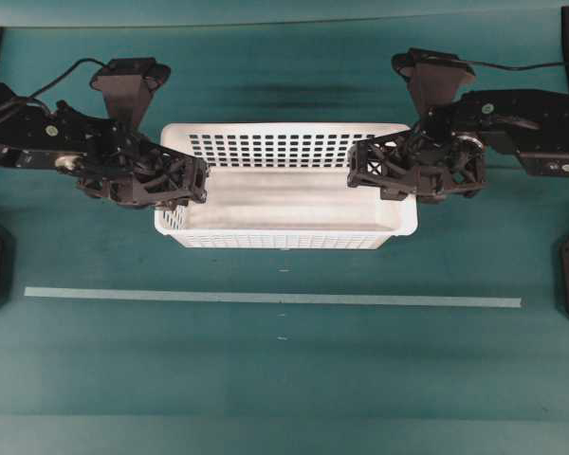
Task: Lift the white basket with both hands.
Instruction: 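Lift the basket upward with both grippers holding the rims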
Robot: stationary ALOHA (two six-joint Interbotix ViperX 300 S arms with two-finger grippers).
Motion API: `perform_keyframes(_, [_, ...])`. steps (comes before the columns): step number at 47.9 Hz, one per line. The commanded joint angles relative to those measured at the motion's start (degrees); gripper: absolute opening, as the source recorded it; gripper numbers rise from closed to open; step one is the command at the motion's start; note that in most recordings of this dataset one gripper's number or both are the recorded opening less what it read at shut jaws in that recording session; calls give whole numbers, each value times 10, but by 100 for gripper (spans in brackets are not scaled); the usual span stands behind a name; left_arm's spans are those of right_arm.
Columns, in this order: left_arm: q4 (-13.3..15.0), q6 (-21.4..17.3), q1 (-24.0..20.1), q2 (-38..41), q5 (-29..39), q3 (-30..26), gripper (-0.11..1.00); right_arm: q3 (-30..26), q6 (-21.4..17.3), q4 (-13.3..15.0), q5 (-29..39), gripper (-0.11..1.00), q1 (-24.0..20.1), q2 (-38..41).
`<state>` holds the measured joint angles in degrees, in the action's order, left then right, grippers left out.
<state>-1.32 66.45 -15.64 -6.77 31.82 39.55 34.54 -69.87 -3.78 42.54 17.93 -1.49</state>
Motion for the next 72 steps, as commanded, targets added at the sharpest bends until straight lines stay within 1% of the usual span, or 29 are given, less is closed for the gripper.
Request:
perform_keyframes(1, [-3, -2, 1, -3, -2, -3, 7, -2, 3, 3, -4, 17, 0, 3])
perform_keyframes(25, [-3, 2, 1, -4, 1, -1, 7, 0, 6, 3, -2, 17, -1, 1])
perform_keyframes(32, [-3, 3, 1, -16, 3, -4, 7, -1, 7, 2, 1, 17, -1, -8])
perform_keyframes(41, [-3, 4, 1, -26, 20, -9, 7, 1, 7, 2, 11, 17, -2, -19])
perform_keyframes(54, [-2, 7, 7, -28, 23, -13, 7, 0, 8, 1, 11, 17, -4, -19])
perform_keyframes(57, [-2, 16, 12, -27, 24, -14, 7, 1, 8, -1, 13, 17, -7, -19])
perform_keyframes(64, [-2, 53, 27, -31, 22, -6, 7, 1, 8, -8, 21, 17, -18, -21])
perform_keyframes(72, [-2, 65, 53, -38, 21, 1, 7, 3, 4, -11, 25, 17, -36, -28])
